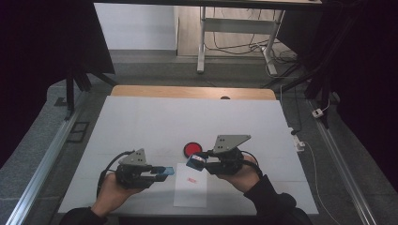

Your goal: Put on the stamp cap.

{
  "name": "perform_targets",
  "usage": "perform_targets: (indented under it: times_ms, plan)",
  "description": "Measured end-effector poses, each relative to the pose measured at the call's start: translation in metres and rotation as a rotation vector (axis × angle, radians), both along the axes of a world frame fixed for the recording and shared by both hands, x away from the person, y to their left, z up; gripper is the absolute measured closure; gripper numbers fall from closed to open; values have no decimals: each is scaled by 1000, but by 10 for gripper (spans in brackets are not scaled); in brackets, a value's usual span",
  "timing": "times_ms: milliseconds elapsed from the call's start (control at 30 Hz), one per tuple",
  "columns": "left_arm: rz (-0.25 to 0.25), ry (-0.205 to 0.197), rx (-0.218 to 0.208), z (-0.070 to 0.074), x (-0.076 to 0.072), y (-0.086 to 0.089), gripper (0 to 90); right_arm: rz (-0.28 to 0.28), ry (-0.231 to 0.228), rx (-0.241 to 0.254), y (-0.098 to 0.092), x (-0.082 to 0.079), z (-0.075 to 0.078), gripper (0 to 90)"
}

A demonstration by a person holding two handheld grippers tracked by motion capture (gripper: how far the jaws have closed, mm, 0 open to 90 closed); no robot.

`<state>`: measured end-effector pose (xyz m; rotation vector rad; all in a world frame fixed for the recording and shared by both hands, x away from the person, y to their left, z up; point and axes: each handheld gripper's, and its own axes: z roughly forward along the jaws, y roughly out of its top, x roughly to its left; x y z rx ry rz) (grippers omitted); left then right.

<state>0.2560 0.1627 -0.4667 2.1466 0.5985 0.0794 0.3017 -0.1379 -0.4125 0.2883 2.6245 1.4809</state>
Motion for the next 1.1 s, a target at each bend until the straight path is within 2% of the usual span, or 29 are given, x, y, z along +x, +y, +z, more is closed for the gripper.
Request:
perform_targets:
  times_ms: [333,667,733,933,1100]
  plan:
    - [-73,-3,-12,1,14,-18,681,7,-9,5,-1,0,3,702]
    - [-159,-2,-1,-3,29,-35,681,21,-9,17,-1,-2,5,701]
    - [-178,-6,-7,-3,31,-38,681,27,-7,20,-1,-2,4,701]
    - [-227,4,-60,-3,36,-44,683,54,0,36,1,-2,3,702]
    - [-271,-1,-82,-3,39,-44,685,85,9,48,1,-3,3,702]
